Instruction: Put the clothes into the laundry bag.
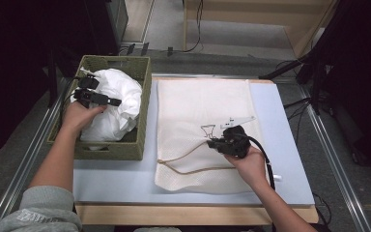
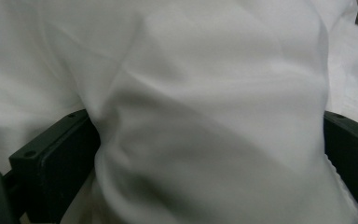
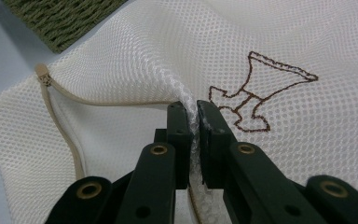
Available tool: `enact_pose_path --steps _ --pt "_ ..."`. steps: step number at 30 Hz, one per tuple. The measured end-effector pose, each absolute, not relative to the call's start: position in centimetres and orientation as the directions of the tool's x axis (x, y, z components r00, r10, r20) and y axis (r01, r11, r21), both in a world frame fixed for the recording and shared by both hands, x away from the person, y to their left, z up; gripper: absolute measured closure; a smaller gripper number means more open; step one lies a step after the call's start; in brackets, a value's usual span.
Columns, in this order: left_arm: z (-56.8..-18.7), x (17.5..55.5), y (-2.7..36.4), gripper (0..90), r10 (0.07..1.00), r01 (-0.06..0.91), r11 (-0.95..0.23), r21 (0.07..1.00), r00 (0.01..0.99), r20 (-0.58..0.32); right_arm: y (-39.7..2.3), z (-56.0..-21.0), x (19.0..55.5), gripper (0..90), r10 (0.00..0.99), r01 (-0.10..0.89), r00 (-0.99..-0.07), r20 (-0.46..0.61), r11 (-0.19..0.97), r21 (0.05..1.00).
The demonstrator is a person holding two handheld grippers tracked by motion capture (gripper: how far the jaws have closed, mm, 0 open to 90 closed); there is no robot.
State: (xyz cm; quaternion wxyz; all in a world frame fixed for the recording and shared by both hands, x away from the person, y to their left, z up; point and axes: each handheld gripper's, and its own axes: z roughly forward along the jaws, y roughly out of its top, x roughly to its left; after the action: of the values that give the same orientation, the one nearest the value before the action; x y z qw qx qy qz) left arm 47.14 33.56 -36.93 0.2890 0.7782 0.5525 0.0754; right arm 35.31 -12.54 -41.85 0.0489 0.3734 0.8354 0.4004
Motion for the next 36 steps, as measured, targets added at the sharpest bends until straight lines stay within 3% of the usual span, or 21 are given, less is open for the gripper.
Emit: enact_pose_path --steps 7,19,29,36 --pt "-37.8 47.2 31.8 0.0 0.898 0.811 -0.254 0.527 0.400 -0.184 -12.5 -41.9 35.3 84.6 0.664 0.587 -0.716 0.218 0.401 0.703" --pt "-38.7 46.8 33.9 0.0 0.949 0.817 -0.224 0.531 0.308 -0.073 -12.4 -42.1 35.4 84.8 0.660 0.586 -0.719 0.217 0.408 0.700" --pt "-40.6 46.3 35.4 0.0 0.968 0.803 -0.143 0.578 0.234 -0.086 -12.3 -42.3 35.4 84.7 0.661 0.588 -0.719 0.213 0.416 0.694" --pt "-40.9 46.5 35.3 0.1 0.969 0.832 -0.151 0.533 0.231 -0.087 -12.3 -42.2 35.3 84.6 0.661 0.587 -0.720 0.212 0.416 0.694"
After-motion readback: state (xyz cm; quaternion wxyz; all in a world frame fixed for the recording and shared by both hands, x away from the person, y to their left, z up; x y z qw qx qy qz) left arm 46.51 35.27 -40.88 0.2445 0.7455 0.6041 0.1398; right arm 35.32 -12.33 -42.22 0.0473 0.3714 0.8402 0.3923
